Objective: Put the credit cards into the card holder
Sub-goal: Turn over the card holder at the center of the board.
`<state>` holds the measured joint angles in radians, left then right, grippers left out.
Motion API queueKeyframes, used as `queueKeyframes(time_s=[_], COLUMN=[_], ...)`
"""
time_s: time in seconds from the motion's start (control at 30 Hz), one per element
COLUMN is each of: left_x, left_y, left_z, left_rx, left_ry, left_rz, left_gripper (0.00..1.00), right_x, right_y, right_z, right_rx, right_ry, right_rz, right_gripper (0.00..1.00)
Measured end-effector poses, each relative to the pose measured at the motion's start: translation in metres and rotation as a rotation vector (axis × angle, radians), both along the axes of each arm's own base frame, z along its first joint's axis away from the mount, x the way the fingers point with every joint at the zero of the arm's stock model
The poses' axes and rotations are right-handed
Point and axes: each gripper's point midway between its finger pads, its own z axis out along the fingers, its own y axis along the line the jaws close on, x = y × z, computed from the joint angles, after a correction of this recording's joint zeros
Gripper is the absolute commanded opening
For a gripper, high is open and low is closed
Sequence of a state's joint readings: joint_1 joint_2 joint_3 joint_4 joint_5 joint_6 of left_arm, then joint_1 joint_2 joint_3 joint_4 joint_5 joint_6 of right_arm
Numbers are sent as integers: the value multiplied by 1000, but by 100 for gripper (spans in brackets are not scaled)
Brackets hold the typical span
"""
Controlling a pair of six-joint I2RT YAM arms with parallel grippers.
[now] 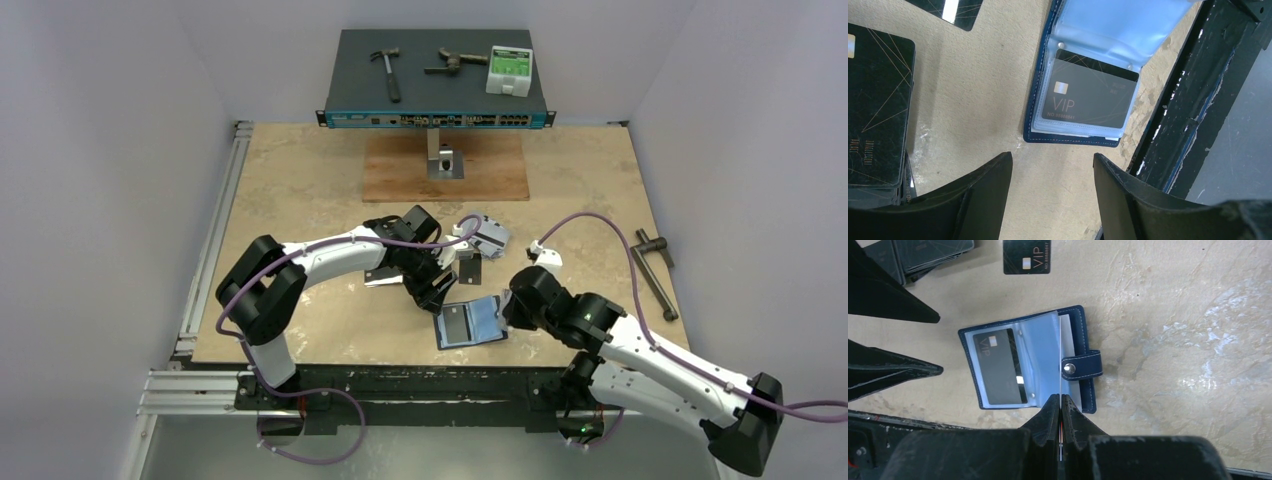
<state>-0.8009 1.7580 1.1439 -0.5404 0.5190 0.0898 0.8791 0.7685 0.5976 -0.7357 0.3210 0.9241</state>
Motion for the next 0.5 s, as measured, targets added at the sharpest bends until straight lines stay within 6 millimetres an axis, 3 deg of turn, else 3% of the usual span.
queueKeyframes(time_s=[0.27,0.5], left_x=[0,0], left_y=[0,0], left_z=[0,0], left_rx=[0,0], left_ry=[0,0], left_rz=[0,0], left_gripper=[60,60], right_x=[-1,-3], right_y=[-14,-14], right_z=[-9,-10], right_rx=[-75,-81], right_ry=[17,23], right_rz=[-42,-37], right_gripper=[0,0])
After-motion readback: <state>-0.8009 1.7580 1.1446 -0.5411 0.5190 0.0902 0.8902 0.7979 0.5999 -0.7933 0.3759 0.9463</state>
